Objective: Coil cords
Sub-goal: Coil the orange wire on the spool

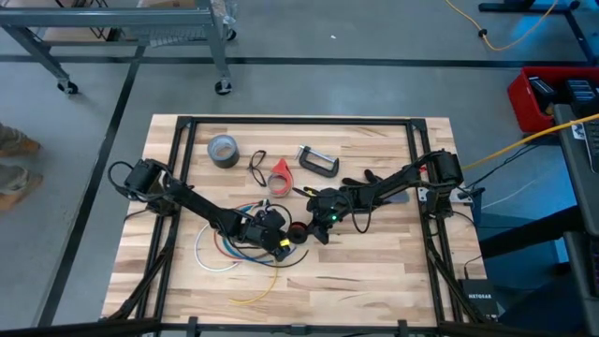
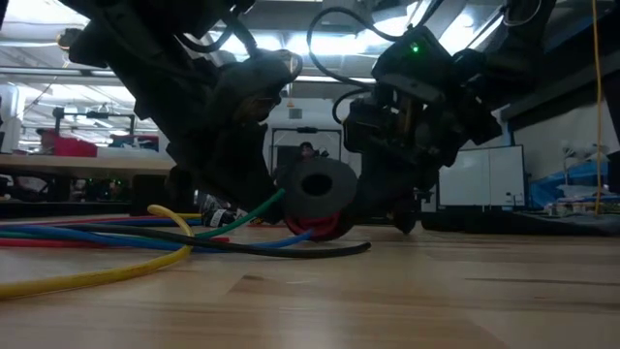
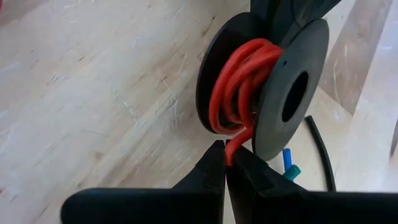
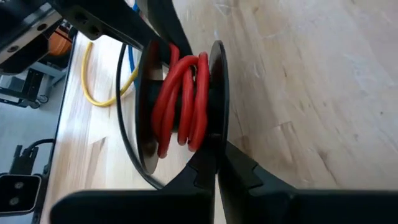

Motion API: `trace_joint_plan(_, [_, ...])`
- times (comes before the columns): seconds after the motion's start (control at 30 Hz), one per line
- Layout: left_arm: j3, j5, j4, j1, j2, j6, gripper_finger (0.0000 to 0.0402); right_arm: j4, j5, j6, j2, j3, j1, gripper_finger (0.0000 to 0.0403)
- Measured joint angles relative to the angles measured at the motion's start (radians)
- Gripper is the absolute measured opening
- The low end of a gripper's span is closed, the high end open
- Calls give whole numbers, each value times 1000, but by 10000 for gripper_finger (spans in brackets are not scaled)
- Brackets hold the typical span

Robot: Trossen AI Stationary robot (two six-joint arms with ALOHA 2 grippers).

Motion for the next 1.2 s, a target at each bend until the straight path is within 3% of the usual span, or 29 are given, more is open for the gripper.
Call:
trace_joint_plan(0.63, [0, 9, -31, 25, 0, -26, 71, -33, 22, -5, 0, 1, -3, 180])
trace_joint_plan(0.93, [1, 111, -90, 54, -9, -69, 54, -98, 12, 2, -2, 3, -23, 186])
trace_joint_plan(1.2, [2, 126, -166, 50, -44, -56, 36, -100, 10, 1, -1, 2, -24, 186])
